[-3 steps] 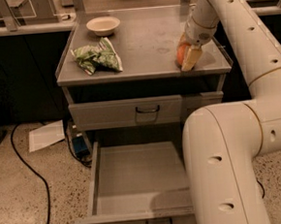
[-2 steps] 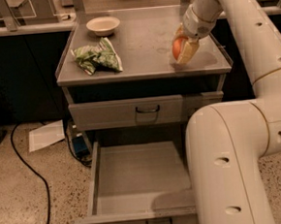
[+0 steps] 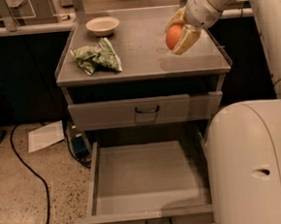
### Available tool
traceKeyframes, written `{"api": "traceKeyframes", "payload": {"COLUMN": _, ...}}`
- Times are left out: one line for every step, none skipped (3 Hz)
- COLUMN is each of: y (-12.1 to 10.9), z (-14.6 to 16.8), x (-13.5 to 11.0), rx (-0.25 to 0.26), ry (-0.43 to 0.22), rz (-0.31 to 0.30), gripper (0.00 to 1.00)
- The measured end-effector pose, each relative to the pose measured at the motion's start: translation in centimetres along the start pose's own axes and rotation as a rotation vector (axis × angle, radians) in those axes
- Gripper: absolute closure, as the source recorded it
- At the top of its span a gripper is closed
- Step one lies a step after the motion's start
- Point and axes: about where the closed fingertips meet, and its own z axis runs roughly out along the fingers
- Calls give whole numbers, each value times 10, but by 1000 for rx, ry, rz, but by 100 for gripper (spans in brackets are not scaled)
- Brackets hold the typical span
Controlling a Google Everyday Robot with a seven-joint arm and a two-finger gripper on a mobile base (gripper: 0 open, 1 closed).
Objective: Place orange into middle drawer
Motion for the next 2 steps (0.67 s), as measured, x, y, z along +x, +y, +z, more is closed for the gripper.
{"api": "traceKeyframes", "payload": {"y": 28, "z": 18, "x": -11, "rx": -40, "ry": -142, "rz": -55, "gripper": 100}}
{"api": "traceKeyframes", "payload": {"y": 28, "z": 18, "x": -11, "rx": -39, "ry": -142, "rz": -55, "gripper": 100}}
